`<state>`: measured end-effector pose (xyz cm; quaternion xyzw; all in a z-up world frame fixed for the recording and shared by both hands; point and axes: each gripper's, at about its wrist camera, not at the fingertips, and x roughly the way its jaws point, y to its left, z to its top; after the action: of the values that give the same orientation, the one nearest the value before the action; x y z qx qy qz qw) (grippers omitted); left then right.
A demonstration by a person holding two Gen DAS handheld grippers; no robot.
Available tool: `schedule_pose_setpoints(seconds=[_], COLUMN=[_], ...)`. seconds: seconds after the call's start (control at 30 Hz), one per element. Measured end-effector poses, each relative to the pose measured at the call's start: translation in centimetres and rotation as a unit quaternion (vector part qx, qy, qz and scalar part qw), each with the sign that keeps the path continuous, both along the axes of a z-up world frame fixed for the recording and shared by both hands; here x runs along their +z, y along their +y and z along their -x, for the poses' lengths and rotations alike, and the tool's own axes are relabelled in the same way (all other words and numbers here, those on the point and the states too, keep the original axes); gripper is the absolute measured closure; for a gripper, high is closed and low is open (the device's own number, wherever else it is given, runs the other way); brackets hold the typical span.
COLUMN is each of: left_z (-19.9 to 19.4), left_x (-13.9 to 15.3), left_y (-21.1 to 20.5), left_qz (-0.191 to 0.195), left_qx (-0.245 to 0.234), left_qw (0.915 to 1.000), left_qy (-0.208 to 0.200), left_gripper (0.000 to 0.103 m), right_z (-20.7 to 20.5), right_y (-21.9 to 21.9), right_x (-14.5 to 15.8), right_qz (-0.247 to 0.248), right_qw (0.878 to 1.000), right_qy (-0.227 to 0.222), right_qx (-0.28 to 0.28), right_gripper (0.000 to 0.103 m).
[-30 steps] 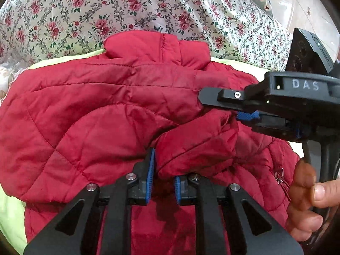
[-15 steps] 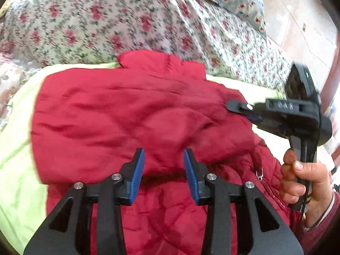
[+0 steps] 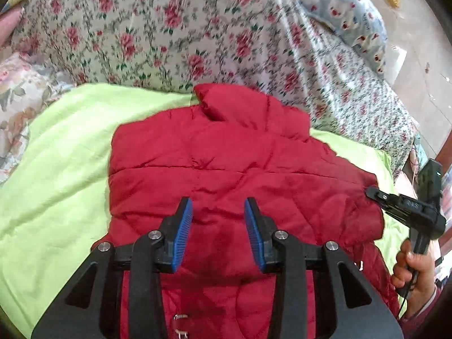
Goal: Fold large clothes
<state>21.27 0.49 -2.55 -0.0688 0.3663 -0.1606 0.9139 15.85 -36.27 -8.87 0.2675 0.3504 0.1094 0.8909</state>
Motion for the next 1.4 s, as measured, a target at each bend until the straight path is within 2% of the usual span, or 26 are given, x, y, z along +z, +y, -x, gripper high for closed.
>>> schedule_pose_setpoints(seconds=[0.17,0.27,0.37,0.5,0.6,0.63,0.73,0.83,0.97,1.0,1.17,1.3,1.4], left_z=[-2.0,-2.1,-2.0,-2.2,-2.1,-2.2,-2.1,-2.1,-1.9,-1.6,-0.1,-1.6,-2.5], left_x=[-3.1,-4.2,-4.9,-5.3,-5.3,-5.3,-5.5,-5.5,-5.4,-5.1,-3.0,-4.3,-6.2], left_y=[-0.7,-1.1,-1.4,-1.6,-1.8,-1.8,-1.8,-2.1,-2.3,-2.4,-1.8,-1.6,-1.1], left_qz=[-0.013,-0.018,-0.024,-0.031,-0.037,-0.036,-0.038,-0.05,-0.061,-0.061,-0.052,-0.06,-0.04], left_qx=[-0.004,-0.002,0.001,0.004,0.007,0.009,0.013,0.011,0.007,0.005,0.008,0.013,0.007], left_qw=[0.9989,0.9984,0.9982,0.9978,0.9977,0.9978,0.9977,0.9975,0.9971,0.9971,0.9986,0.9975,0.9978], left_qy=[0.045,0.053,0.055,0.058,0.056,0.054,0.054,0.05,0.046,0.044,0.005,0.035,0.053], left_gripper=[0.067,0.067,0.067,0.067,0.067,0.067,0.067,0.067,0.067,0.067,0.067,0.067,0.067], right_z=[0.3,0.1,0.3,2.4,3.3,3.2,2.0,0.8,-0.9,-1.1,-1.4,-1.6,-1.7], right_y=[0.2,0.4,0.3,0.5,2.7,3.7,6.7,8.3,7.9,7.4,6.0,5.6,5.5], right_x=[-0.6,-0.8,-0.3,2.8,4.1,4.0,2.5,0.4,-2.9,-3.7,-5.8,-5.8,-6.0], right_qz=[0.035,0.046,0.054,0.103,0.118,0.123,0.133,0.15,0.175,0.178,0.179,0.172,0.169], right_qw=[0.999,0.999,0.998,0.989,0.987,0.988,0.989,0.988,0.984,0.984,0.983,0.983,0.984], right_qy=[-0.001,0.006,0.005,-0.045,-0.079,-0.081,-0.06,-0.033,0.016,0.029,0.05,0.054,0.054], right_qx=[-0.01,-0.013,-0.032,-0.096,-0.07,-0.05,0.008,0.027,0.008,0.002,-0.007,-0.011,-0.011], right_gripper=[0.094,0.093,0.084,0.079,0.066,0.065,0.065,0.066,0.068,0.071,0.071,0.071,0.071])
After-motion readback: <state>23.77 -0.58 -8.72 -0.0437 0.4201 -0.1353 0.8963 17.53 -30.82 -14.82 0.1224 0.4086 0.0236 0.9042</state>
